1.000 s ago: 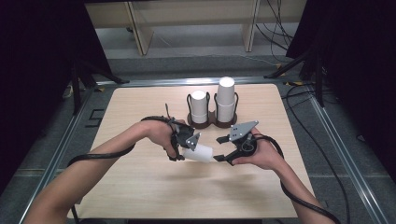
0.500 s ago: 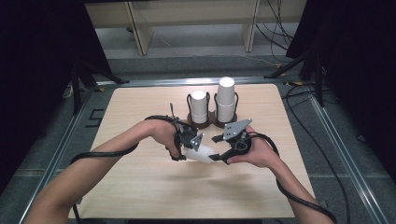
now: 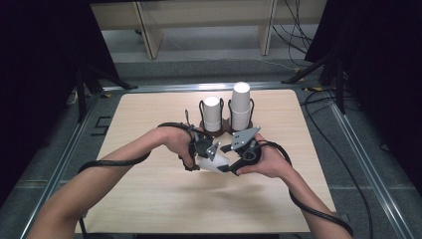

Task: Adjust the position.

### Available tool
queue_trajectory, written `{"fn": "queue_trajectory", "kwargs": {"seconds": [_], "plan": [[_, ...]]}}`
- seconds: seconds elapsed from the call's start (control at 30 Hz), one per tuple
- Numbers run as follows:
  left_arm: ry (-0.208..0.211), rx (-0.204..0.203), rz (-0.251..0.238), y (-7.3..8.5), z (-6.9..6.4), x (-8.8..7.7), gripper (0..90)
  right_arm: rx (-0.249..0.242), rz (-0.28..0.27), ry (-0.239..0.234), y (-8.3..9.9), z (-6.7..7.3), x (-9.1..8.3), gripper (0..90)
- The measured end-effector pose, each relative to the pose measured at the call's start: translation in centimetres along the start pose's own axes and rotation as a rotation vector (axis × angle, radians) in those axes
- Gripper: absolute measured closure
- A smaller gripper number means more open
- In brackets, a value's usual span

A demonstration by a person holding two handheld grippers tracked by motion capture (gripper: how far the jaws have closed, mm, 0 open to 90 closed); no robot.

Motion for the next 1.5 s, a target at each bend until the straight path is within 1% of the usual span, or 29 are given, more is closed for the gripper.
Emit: {"fn": "queue_trajectory", "kwargs": {"seconds": [0.03, 0.07, 0.2, 0.27, 0.33, 0.4, 0.5, 0.53, 0.57, 0.6, 0.67, 0.7, 0.73, 0.77, 0.83, 0.87, 0.9, 0.93, 0.97, 1.0, 1.03, 1.07, 1.1, 1.23, 1.27, 1.3, 1.43, 1.47, 1.5], "plan": [[-0.002, 0.005, 0.005, 0.0, 0.0, 0.0, 34.6, 0.011, 0.003, -0.006, 0.0, 0.1, 0.1, 29.2], [-0.003, 0.005, 0.007, 0.0, 0.0, 0.0, 34.7, 0.000, 0.003, -0.001, -0.1, 0.0, 0.2, 29.2], [-0.001, 0.005, 0.006, 0.0, 0.0, 0.1, 34.7, 0.001, 0.013, -0.010, 0.0, 0.2, 0.6, 29.2], [-0.004, 0.018, 0.016, 0.0, 0.1, 0.0, 34.7, -0.001, 0.017, -0.015, 0.1, 0.3, 0.8, 29.2], [-0.001, 0.016, 0.013, 0.1, 0.1, 0.0, 34.7, -0.011, 0.018, -0.017, 0.1, 0.3, 1.0, 29.2], [0.001, 0.002, 0.002, 0.1, 0.0, 0.1, 34.7, 0.000, 0.028, -0.017, 0.2, 0.4, 1.1, 29.2], [0.001, 0.003, 0.005, 0.1, 0.1, 0.0, 34.7, -0.013, 0.029, -0.025, 0.1, 0.3, 1.5, 29.2], [0.001, 0.004, 0.007, 0.1, 0.1, 0.0, 34.7, 0.002, 0.032, -0.027, 0.1, 0.4, 1.6, 29.2], [0.001, 0.004, 0.009, 0.1, 0.0, 0.1, 34.7, -0.005, 0.032, -0.020, 0.0, 0.3, 1.6, 29.1], [0.002, 0.004, 0.009, 0.1, 0.0, 0.1, 34.7, -0.001, 0.036, -0.033, 0.0, 0.4, 1.7, 29.1], [0.001, 0.023, 0.012, 0.1, 0.1, 0.1, 34.7, -0.012, 0.035, -0.025, -0.1, 0.3, 1.9, 29.1], [0.002, 0.010, 0.005, 0.0, 0.0, 0.1, 34.7, -0.027, 0.031, -0.023, -0.1, 0.3, 2.0, 29.1], [0.000, 0.012, 0.005, 0.0, 0.0, 0.1, 34.8, 0.000, 0.033, -0.034, -0.2, 0.5, 2.0, 29.1], [-0.001, 0.012, 0.005, 0.0, 0.0, 0.1, 34.8, -0.014, 0.031, -0.028, -0.2, 0.4, 2.0, 29.1], [0.001, 0.010, 0.000, 0.0, -0.1, 0.2, 34.7, -0.005, 0.031, -0.035, -0.3, 0.5, 2.2, 29.1], [0.003, 0.009, -0.001, 0.0, -0.1, 0.2, 34.8, -0.032, 0.028, -0.028, -0.3, 0.3, 2.3, 29.1], [0.003, 0.010, -0.001, 0.0, -0.1, 0.2, 34.8, -0.003, 0.034, -0.038, -0.3, 0.5, 2.3, 29.1], [0.003, 0.010, -0.001, 0.0, -0.1, 0.2, 34.7, -0.016, 0.029, -0.037, -0.3, 0.5, 2.4, 29.1], [0.008, 0.013, 0.003, 0.0, 0.0, 0.1, 34.7, -0.006, 0.032, -0.039, -0.2, 0.5, 2.4, 29.1], [0.008, 0.014, 0.004, -0.1, 0.0, 0.1, 34.7, -0.017, 0.032, -0.032, -0.3, 0.4, 2.5, 29.1], [0.007, 0.015, 0.005, -0.1, 0.0, 0.1, 34.7, -0.002, 0.037, -0.040, -0.2, 0.6, 2.6, 29.1], [0.006, 0.028, 0.016, -0.1, 0.0, 0.0, 34.8, 0.006, 0.041, -0.039, -0.2, 0.7, 2.6, 29.1], [0.009, 0.023, 0.013, -0.1, 0.0, 0.1, 34.7, -0.023, 0.035, -0.034, -0.2, 0.5, 2.7, 29.1], [0.012, 0.010, 0.004, -0.1, -0.1, 0.1, 34.7, -0.018, 0.040, -0.036, -0.2, 0.6, 2.8, 29.2], [0.011, 0.012, 0.004, -0.1, -0.1, 0.1, 34.7, 0.031, 0.054, -0.044, -0.2, 0.9, 2.7, 29.3], [0.010, 0.023, 0.014, -0.1, 0.0, 0.0, 34.7, 0.031, 0.052, -0.043, -0.2, 0.9, 2.7, 29.3], [0.012, 0.021, 0.013, -0.1, -0.1, 0.1, 34.7, 0.031, 0.053, -0.041, -0.2, 0.9, 2.7, 29.7], [0.013, 0.016, 0.013, -0.1, -0.1, 0.1, 34.7, -0.005, 0.044, -0.040, -0.2, 0.7, 2.8, 29.7], [0.018, 0.001, 0.005, -0.1, -0.2, 0.2, 34.8, -0.014, 0.041, -0.041, -0.2, 0.6, 2.9, 29.7]]}}
Point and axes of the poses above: each handheld gripper's, and its own axes: x roughly forward along the jaws, y roughly out of its underside, z roughly to its left, the point moved 5 cm from there along x, roughly forward along the jaws, and after that the axes turned 13 degrees about -x, right-handed, at the moved point
